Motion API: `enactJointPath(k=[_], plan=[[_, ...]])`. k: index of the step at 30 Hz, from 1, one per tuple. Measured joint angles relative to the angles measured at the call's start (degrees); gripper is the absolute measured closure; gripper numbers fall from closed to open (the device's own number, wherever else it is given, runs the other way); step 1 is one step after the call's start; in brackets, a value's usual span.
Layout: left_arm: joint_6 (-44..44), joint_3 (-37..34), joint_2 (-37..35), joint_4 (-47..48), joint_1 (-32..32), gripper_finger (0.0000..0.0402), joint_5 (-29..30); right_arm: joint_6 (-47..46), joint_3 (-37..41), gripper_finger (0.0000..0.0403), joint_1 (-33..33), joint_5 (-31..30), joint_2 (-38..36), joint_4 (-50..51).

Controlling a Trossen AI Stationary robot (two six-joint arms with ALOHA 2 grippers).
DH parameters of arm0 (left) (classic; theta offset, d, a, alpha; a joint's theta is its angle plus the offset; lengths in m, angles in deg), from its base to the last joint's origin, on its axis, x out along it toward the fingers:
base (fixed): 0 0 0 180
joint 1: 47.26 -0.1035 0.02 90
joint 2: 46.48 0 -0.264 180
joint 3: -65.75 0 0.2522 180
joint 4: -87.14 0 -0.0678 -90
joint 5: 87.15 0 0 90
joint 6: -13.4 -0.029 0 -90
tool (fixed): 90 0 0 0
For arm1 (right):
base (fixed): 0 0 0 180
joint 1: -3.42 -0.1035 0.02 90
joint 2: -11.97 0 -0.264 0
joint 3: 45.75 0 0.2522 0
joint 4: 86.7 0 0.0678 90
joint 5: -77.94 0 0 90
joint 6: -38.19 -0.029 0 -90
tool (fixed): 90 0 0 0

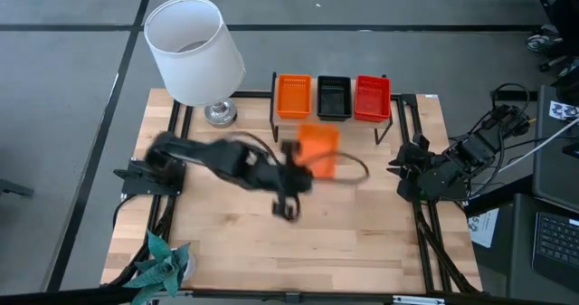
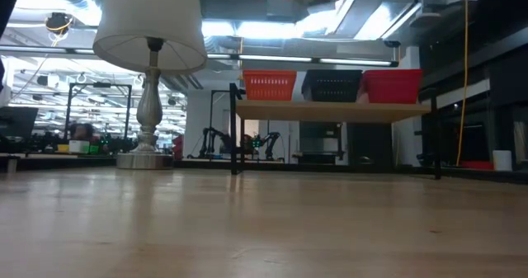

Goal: Stack baskets on shelf by color
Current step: Stack the orange bin on the orange bin on the shelf

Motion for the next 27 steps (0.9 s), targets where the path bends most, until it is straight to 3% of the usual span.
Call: enactJointPath(k=[4,8,16,22,27], plan=[[1.28,-1.26,-5.15,7.68,-4.86,0.0401,8.76,-0.05,0.10,0.0317,-0.02,2.80,0.24,-0.05],[-2.13,-1.41,-7.44,14.06,-12.54,0.0401,8.65,-0.17,1.46,0.0317,-0.02,2.85,0.60,-1.04],[-16.45,-3.63,-7.62,10.17,-31.66,0.0401,-11.59,-1.14,5.35,0.0317,-0.02,3.30,0.90,-5.56],[-20.96,-9.66,-7.55,1.23,-40.11,0.0401,-25.73,-3.89,7.75,0.0317,-0.04,7.15,0.96,-6.58],[-23.63,-16.16,-7.47,-7.28,-42.15,0.0401,-29.13,-6.16,8.17,0.0317,-0.04,10.34,0.94,-6.64]])
